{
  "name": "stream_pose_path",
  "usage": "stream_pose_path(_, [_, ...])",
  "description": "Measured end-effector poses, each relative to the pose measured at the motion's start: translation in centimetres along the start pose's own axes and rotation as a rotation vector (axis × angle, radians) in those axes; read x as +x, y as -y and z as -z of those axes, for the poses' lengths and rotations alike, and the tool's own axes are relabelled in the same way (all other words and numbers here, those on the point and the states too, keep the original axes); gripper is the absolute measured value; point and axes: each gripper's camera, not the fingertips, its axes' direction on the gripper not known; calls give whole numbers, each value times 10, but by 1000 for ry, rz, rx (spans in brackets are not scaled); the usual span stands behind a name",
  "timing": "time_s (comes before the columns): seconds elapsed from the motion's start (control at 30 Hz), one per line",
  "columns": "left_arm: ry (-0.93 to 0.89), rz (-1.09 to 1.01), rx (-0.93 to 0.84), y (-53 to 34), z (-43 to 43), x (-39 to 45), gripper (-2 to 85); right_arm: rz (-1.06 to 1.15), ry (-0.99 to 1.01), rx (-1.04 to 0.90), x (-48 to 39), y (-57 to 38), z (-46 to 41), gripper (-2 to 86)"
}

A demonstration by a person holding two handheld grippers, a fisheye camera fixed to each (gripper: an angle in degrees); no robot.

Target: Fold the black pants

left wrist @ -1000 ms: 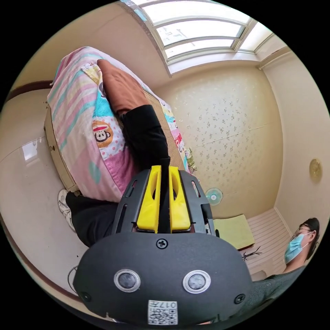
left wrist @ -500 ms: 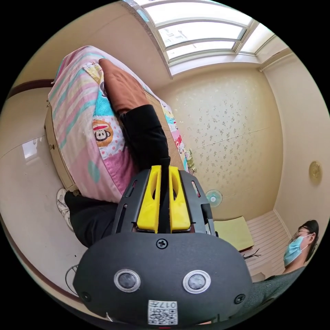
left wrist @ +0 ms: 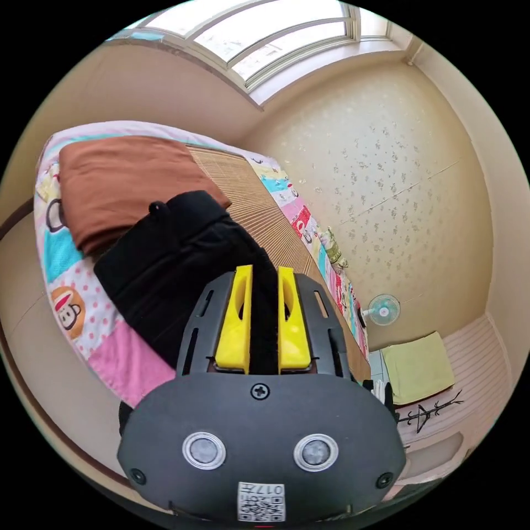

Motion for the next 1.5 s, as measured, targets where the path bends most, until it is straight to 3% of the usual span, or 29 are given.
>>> stream_pose_path(0.1, [13,-35,7,-21,-40,20,100,-2,-159,-47,-20,22,-28,98])
stream_pose_path(0.23, [-85,-255,-131,-79,-86,63,120,339,-89,-25,-65,-10,-43,57])
stream_pose_path(0.37, [-95,-484,-468,-168,-156,88,103,445,-302,-249,-55,-44,-96,20])
stream_pose_path(0.43, [17,-585,-554,-204,-173,86,79,518,-333,-188,-42,-77,-92,12])
stream_pose_path(0.47, [130,-656,-578,-224,-178,82,48,505,-343,-193,-38,-83,-88,11])
stream_pose_path(0.5, [130,-708,-560,-236,-173,78,8,480,-347,-212,-32,-94,-80,10])
stream_pose_path(0.67, [181,-563,-588,-250,-161,59,-6,368,-281,-258,-5,-139,-40,13])
stream_pose_path(0.73, [178,-518,-521,-258,-147,59,-4,241,-186,-77,24,-158,4,23])
stream_pose_path(0.83, [-32,-532,-434,-285,-125,71,20,108,-62,108,72,-170,47,61])
stream_pose_path(0.9, [-158,-581,-485,-316,-134,92,62,12,-19,94,99,-164,51,93])
stream_pose_path(1.03, [-198,-803,-620,-371,-179,147,94,-65,42,155,124,-156,55,104])
stream_pose_path(1.17, [-255,-981,-742,-419,-240,201,114,-99,83,164,130,-142,48,70])
stream_pose_path(1.27, [-157,-1077,-918,-462,-292,215,108,-74,107,116,126,-124,53,26])
stream_pose_path(1.33, [-47,-1120,-846,-469,-290,214,74,83,180,208,105,-129,90,16])
stream_pose_path(1.5, [-260,-1006,-724,-432,-217,180,40,38,103,222,119,-156,123,9])
